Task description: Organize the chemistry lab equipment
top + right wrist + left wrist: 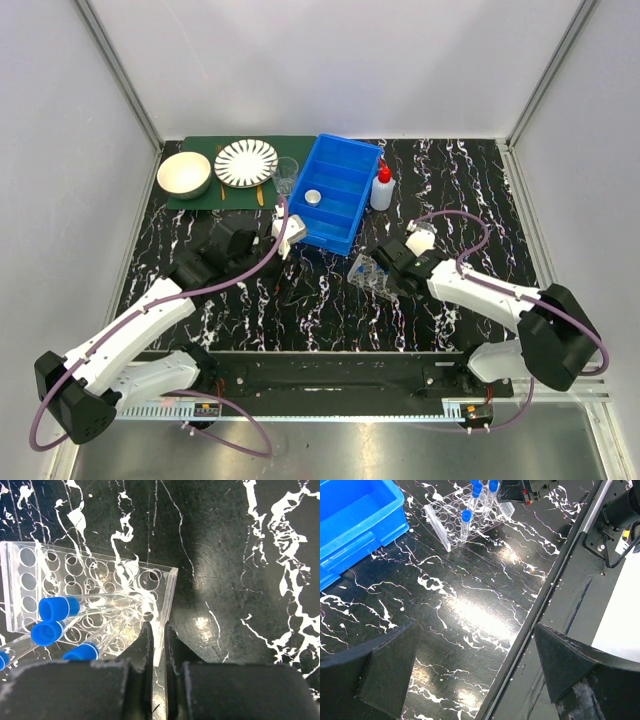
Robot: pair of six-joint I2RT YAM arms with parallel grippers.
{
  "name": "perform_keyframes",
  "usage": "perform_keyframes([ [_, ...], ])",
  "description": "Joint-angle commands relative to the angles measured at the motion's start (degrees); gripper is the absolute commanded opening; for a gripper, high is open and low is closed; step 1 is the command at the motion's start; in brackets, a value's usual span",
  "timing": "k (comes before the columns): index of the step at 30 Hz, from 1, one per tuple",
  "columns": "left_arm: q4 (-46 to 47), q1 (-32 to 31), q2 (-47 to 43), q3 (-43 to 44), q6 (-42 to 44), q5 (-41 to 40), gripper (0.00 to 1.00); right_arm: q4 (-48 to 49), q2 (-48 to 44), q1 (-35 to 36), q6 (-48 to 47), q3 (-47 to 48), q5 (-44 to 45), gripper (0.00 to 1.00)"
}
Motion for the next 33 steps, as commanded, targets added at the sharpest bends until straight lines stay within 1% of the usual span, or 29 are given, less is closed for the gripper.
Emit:
perform_keyframes([
  [1,1.47,-0.26,-1.43,-0.04,-0.31,0.21,0.99,-4.3,-2.65,-0.27,0.28,1.52,3.85,0.0],
  [9,1.56,-0.35,-1.69,-0.13,-0.31,0.21,0.99,-6.33,-4.32,-0.18,0.98,2.05,4.99,0.0],
  [33,1.56,-0.35,-0.9,-0.04,-0.31,0.12,0.99,-6.5,-10.3,-0.35,3.97,-0.32,7.45,0.0],
])
